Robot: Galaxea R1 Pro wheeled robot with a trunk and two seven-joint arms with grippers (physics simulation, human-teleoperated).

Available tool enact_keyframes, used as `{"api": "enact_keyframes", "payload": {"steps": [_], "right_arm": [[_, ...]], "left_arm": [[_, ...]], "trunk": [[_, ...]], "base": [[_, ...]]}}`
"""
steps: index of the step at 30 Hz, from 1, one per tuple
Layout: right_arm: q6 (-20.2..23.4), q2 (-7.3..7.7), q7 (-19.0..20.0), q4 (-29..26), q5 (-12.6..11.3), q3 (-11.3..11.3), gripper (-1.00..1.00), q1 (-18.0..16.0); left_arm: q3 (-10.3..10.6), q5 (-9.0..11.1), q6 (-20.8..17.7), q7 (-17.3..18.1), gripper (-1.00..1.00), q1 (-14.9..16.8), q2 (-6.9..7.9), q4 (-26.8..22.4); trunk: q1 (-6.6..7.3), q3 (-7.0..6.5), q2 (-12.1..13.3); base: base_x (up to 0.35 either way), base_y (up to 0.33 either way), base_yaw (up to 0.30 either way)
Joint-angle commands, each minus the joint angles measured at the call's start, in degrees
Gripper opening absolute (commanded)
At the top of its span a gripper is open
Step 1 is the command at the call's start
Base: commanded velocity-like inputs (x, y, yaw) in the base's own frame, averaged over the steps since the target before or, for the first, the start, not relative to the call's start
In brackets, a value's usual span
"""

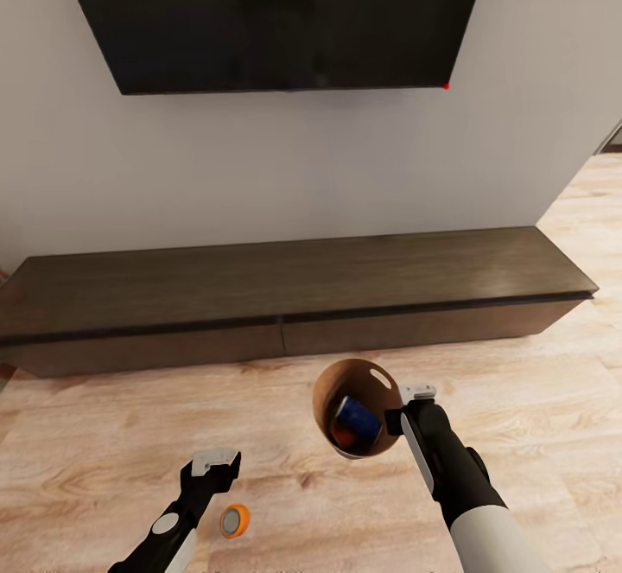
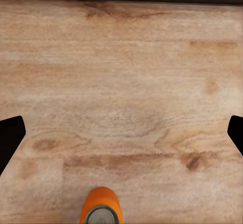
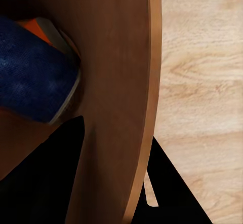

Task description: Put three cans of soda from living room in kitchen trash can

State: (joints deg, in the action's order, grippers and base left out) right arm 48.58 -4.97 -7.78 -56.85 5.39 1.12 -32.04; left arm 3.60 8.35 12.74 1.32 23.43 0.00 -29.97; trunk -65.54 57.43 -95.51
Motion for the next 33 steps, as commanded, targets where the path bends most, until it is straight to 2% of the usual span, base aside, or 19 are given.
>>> {"api": "enact_keyframes", "payload": {"steps": [1,6,22,33], "right_arm": [[-0.1,-0.02,0.0,0.0,-0.6,0.0,-1.00,0.0],[-0.1,0.00,0.0,0.0,-0.6,0.0,-1.00,0.0],[-0.1,-0.01,0.0,0.0,-0.6,0.0,-1.00,0.0],[-0.1,-0.03,0.0,0.0,-0.6,0.0,-1.00,0.0]], "left_arm": [[0.0,0.0,0.0,0.0,1.00,0.0,0.00,0.0],[0.0,0.0,0.0,0.0,1.00,0.0,0.00,0.0],[0.0,0.0,0.0,0.0,1.00,0.0,0.00,0.0],[0.0,0.0,0.0,0.0,1.00,0.0,0.06,0.1]], "trunk": [[0.00,0.09,0.0],[0.00,0.55,0.0],[-3.51,4.90,-6.4],[-5.93,7.07,-10.8]], "base": [[0.007,0.000,0.000],[0.002,0.000,0.000],[0.000,0.000,0.000],[0.000,0.000,0.000]]}}
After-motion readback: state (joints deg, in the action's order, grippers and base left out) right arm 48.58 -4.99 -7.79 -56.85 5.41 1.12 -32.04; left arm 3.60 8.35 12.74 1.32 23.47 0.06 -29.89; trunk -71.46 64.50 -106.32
